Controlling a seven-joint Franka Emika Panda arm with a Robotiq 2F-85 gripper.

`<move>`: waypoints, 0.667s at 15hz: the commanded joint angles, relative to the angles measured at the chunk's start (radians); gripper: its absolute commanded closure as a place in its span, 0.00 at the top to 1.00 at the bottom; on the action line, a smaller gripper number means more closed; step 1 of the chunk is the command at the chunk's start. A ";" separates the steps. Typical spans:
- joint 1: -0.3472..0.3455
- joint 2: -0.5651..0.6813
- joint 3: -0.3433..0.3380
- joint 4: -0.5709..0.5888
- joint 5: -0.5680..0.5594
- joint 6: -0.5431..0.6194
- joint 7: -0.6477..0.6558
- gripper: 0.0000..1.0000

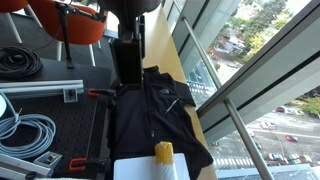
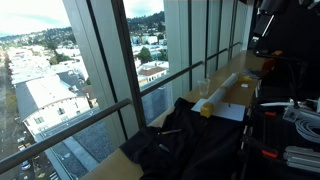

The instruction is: Close the zipper on the black jacket.

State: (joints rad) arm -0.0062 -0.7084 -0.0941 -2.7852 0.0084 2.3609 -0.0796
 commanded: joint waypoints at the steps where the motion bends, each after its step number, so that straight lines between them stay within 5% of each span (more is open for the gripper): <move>1: 0.045 0.089 -0.021 0.002 0.070 0.126 -0.032 1.00; 10: 0.131 0.393 -0.044 -0.001 0.193 0.483 -0.091 1.00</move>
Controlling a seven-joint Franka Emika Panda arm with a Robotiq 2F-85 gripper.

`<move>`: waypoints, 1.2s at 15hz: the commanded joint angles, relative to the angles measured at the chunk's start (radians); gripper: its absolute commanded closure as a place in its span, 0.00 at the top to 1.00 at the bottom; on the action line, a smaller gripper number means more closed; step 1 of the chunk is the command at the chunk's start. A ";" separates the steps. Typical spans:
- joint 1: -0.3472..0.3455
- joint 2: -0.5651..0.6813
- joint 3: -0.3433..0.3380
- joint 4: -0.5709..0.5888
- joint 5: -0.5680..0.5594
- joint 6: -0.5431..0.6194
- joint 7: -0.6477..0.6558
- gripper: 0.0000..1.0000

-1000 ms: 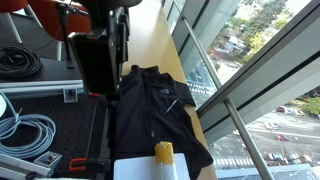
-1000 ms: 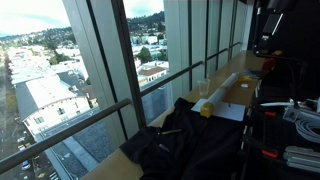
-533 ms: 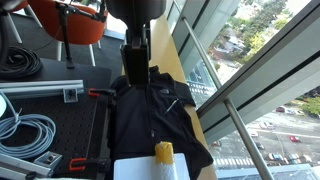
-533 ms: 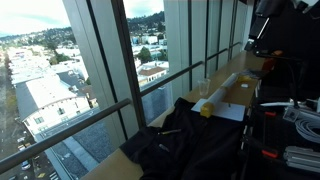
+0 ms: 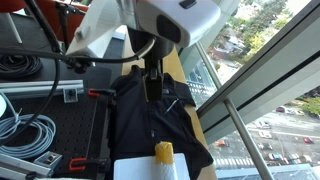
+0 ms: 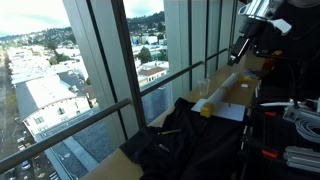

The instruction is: Close the zipper on the black jacket.

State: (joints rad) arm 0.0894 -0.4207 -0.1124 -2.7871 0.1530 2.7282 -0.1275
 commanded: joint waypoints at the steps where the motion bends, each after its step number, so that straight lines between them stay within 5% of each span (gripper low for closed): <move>1: 0.040 0.150 -0.027 0.001 0.056 0.152 -0.043 1.00; 8: 0.102 0.461 -0.042 0.113 0.175 0.261 -0.165 1.00; 16: 0.040 0.741 0.001 0.377 0.176 0.145 -0.249 1.00; 17: -0.053 0.764 0.085 0.400 0.106 0.146 -0.203 1.00; 18: -0.068 0.792 0.102 0.423 0.094 0.149 -0.203 1.00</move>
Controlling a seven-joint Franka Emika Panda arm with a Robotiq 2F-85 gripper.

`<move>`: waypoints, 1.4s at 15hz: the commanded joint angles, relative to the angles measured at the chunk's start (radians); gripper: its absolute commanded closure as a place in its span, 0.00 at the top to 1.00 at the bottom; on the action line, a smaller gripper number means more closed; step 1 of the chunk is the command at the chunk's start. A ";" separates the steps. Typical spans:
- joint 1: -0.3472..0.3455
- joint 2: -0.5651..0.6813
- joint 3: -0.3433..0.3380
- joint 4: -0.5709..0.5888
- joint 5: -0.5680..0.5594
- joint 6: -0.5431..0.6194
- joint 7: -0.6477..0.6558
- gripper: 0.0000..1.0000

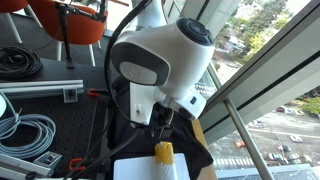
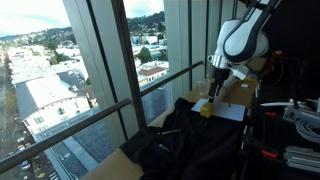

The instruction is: Close the zipper on the black jacket.

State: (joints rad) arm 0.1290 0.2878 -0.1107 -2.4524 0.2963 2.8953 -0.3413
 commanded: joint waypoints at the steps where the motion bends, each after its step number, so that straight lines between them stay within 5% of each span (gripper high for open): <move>1: -0.131 0.110 0.127 0.108 -0.060 -0.013 0.015 1.00; 7: -0.169 0.233 0.184 0.175 -0.174 0.017 0.076 1.00; 21: -0.151 0.388 0.179 0.238 -0.272 0.111 0.148 1.00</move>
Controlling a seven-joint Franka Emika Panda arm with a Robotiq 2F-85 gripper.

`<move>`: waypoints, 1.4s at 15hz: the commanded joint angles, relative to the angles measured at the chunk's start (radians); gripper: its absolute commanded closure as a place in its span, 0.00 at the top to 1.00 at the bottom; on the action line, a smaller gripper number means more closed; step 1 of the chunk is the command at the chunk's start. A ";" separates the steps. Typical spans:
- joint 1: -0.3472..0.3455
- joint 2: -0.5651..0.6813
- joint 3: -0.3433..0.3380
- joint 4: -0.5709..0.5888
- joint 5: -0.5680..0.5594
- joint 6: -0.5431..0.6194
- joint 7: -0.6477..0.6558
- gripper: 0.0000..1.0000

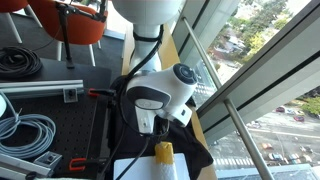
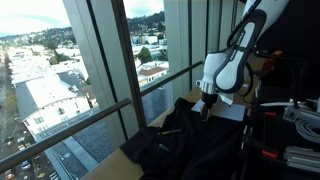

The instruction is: Close the zipper on the black jacket.

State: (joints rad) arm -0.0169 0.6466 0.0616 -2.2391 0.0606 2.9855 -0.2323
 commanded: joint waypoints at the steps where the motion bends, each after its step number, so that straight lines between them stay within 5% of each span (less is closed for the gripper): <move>1: -0.003 0.037 0.005 0.034 -0.036 0.018 0.044 1.00; 13: 0.020 0.096 -0.009 0.095 -0.036 0.011 0.087 1.00; 14: 0.019 0.096 -0.008 0.097 -0.036 0.010 0.087 0.75; 21: 0.019 0.103 -0.018 0.108 -0.038 0.004 0.092 0.27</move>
State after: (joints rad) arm -0.0041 0.7328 0.0591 -2.1514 0.0604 2.9855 -0.1749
